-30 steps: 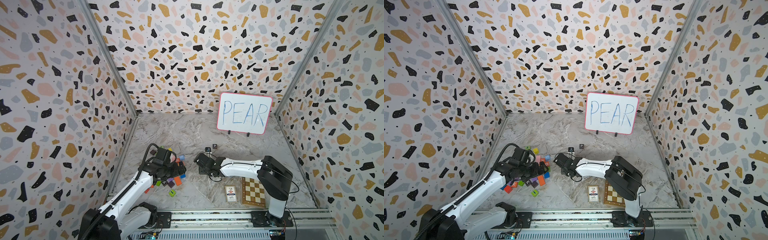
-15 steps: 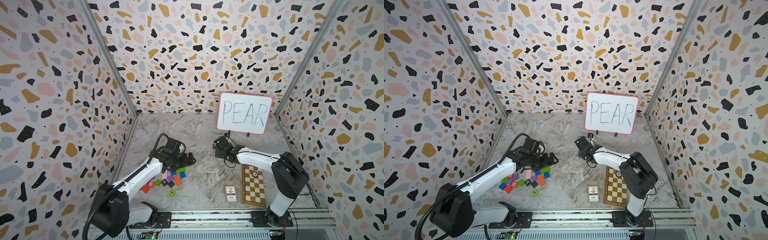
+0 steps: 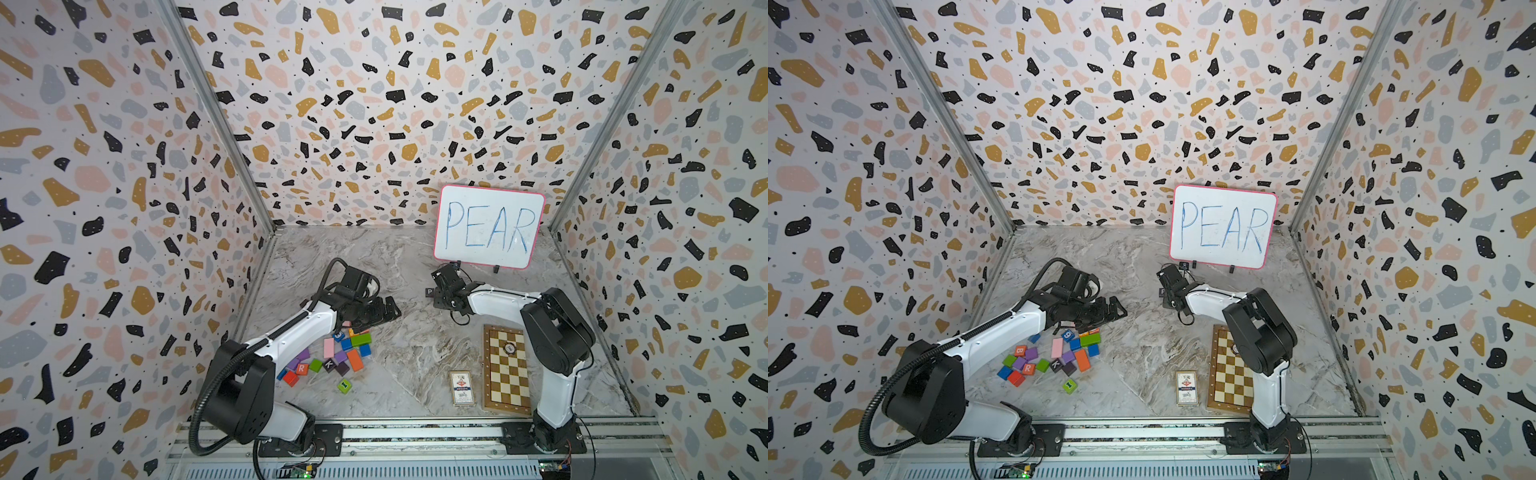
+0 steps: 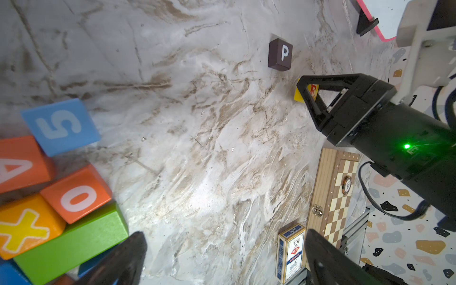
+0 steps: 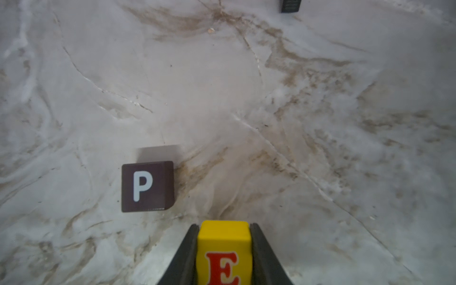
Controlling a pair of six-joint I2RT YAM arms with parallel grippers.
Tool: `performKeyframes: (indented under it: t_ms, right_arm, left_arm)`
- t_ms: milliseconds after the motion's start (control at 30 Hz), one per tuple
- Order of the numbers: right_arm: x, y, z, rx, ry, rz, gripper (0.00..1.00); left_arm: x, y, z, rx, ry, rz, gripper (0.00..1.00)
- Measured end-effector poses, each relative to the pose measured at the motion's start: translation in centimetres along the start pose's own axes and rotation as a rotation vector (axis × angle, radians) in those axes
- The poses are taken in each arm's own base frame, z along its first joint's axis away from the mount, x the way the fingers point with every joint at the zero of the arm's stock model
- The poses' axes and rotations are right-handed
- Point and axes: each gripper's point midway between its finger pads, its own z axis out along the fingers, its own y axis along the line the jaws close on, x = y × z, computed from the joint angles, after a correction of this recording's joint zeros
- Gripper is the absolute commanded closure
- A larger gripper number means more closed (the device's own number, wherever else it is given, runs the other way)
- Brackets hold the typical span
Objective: Spell the uppercase word “pear” with letter blocks
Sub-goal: Place the letter block at the center of the board.
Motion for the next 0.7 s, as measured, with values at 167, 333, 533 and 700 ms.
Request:
performKeyframes:
  t_ms: [167, 333, 533, 700]
  right_arm:
    - [-0.3, 0.3, 0.7, 0.001, 0.004, -0.005, 0.73]
    - [-1.0, 0.4, 0.9, -0.002, -0.006, -0.002, 0.73]
    - [-1.6, 0.2, 1.5, 0.005, -0.008, 0.003, 0.73]
    - [-1.8, 0.2, 1.8, 0.009, -0.007, 0.005, 0.72]
  left_arm:
    - [0.0, 0.0, 0.0, -0.001, 0.001, 0.001, 0.01]
    - [0.1, 0.1, 0.0, -0.006, 0.005, 0.009, 0.01]
    - [0.2, -0.1, -0.5, -0.002, -0.002, 0.019, 0.01]
    - [0.2, 0.0, -0.5, -0.004, -0.002, 0.021, 0.01]
